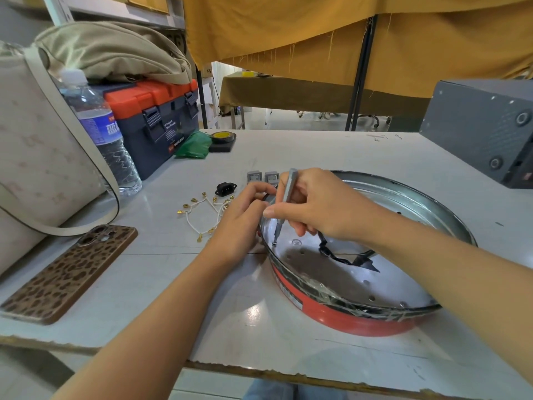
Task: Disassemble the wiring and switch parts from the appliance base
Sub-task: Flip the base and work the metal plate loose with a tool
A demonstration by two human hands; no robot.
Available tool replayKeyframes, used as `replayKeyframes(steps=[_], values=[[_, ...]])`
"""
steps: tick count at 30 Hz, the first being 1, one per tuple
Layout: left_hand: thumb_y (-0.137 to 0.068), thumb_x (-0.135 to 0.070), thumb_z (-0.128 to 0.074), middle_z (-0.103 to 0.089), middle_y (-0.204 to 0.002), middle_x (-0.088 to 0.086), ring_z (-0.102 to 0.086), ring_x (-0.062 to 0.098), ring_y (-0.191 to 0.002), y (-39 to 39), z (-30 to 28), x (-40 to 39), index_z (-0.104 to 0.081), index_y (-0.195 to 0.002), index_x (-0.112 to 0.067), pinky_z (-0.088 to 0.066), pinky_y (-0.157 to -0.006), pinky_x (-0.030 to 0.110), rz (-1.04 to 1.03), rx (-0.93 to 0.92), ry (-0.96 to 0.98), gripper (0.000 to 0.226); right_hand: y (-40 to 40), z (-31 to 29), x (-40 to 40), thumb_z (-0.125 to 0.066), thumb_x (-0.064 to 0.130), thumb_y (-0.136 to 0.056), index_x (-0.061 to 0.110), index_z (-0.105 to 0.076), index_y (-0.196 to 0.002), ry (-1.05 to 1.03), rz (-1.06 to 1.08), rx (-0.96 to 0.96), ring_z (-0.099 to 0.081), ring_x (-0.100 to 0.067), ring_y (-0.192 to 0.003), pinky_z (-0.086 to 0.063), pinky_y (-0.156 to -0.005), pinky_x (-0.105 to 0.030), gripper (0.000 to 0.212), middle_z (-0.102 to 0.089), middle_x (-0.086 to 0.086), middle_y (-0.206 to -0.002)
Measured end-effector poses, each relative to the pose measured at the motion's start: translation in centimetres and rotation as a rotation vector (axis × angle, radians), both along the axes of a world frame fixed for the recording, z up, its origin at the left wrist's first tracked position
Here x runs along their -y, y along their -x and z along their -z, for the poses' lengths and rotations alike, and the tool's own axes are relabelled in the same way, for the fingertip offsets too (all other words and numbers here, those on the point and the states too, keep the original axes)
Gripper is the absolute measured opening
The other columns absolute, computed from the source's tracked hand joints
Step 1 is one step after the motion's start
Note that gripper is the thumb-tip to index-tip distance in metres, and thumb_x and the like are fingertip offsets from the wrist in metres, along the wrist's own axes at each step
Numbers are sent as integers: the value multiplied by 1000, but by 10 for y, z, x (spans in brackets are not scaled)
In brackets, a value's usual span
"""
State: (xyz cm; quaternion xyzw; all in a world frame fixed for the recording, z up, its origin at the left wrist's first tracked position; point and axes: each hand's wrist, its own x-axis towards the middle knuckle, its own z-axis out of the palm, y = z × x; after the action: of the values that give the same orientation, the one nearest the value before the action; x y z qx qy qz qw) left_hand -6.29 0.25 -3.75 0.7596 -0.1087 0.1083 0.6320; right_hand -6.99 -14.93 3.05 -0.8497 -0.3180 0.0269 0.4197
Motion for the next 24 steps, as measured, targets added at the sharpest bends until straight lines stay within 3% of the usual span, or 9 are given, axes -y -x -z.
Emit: replayKeyframes(steps=[4, 8, 13, 18, 22, 24], values=[[-78, -22, -42, -67, -90, -5, -62, 18, -89, -2, 2, -1, -61, -101, -19, -47, -87, 49, 0, 2, 13, 29, 2, -3, 0, -70, 15, -85, 9, -61, -75, -58, -27, -65, -54, -11, -41, -43, -42, -18, 15, -65, -10, -55], [-83, -31, -45, -66, -91, 1, -60, 21, -92, -1, 1, 0, -61, -96, -22, -46, -87, 48, 22, 37, 34, 22, 3, -4, -2, -64, 26, -90, 2, -63, -84, -104, 1, -136, -59, -17, -41, -48, -41, -22, 25, -66, -13, -55], [-87, -36, -42, -63, -83, -19, -58, -2, -83, 1, 1, -1, -58, -91, -26, -45, -72, 14, 38, 107, -24, 20, 4, -10, -8, -54, 27, -96, 7, -58, -73, 116, 51, 35, -56, -11, -36, -42, -38, -16, 31, -65, -6, -49], [-87, -36, -39, -61, -78, -19, -56, 3, -81, 1, 0, -1, -56, -87, -26, -45, -77, 24, 46, 128, -13, 20, 5, -13, -16, -47, 23, -99, 10, -50, -64, 225, 23, 5, -53, -6, -36, -38, -40, -10, 37, -66, -5, -51], [-87, -36, -38, -60, -76, -26, -53, -7, -76, 1, 0, -1, -56, -84, -30, -43, -70, 11, 45, 148, -40, 19, 2, -18, -11, -45, 24, -100, 1, -59, -71, 203, -26, -83, -51, -5, -39, -38, -43, -10, 40, -67, -8, -55], [-87, -36, -39, -61, -78, -24, -55, -3, -81, 0, 0, -1, -57, -86, -29, -45, -74, 16, 49, 143, -35, 19, 0, -18, -10, -45, 24, -100, -4, -62, -78, 207, -47, -88, -51, -5, -41, -39, -44, -11, 40, -67, -8, -56]])
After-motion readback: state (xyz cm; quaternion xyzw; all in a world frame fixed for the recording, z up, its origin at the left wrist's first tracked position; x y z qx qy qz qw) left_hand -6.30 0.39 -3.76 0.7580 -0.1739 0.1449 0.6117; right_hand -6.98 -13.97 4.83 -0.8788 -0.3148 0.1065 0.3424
